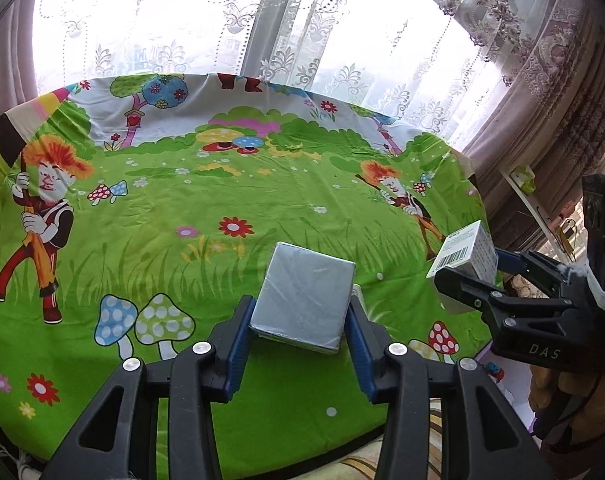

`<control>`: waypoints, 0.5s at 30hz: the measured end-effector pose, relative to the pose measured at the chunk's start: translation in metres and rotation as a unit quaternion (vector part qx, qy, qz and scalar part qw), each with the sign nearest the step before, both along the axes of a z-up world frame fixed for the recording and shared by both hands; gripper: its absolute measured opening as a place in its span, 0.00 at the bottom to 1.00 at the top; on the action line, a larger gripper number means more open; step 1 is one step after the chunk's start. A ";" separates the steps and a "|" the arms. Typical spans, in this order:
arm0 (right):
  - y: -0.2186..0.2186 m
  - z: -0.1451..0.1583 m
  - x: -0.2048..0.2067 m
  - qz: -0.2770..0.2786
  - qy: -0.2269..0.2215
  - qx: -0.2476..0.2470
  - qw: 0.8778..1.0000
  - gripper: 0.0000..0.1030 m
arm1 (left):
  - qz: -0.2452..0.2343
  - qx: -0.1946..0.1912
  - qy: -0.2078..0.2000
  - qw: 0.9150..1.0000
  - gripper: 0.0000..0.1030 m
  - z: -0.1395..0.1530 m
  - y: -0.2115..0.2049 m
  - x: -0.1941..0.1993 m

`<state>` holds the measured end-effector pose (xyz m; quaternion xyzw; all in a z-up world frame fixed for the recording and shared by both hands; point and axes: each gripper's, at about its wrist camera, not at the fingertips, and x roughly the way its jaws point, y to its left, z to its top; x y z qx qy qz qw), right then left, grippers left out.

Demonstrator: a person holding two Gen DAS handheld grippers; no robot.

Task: Organize rigid objects
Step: 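Carry the cube box and large-print box over the purple box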

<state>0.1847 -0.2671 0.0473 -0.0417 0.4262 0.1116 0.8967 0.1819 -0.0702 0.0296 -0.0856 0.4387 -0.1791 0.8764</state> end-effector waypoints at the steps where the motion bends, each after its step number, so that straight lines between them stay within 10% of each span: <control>1: -0.003 0.002 -0.009 -0.005 -0.004 -0.001 1.000 0.77 | -0.003 -0.004 -0.001 1.000 0.44 0.002 -0.003 -0.006; 15: -0.074 0.006 -0.122 -0.075 0.001 0.007 0.997 0.77 | -0.057 -0.037 0.011 0.998 0.44 0.011 -0.058 -0.085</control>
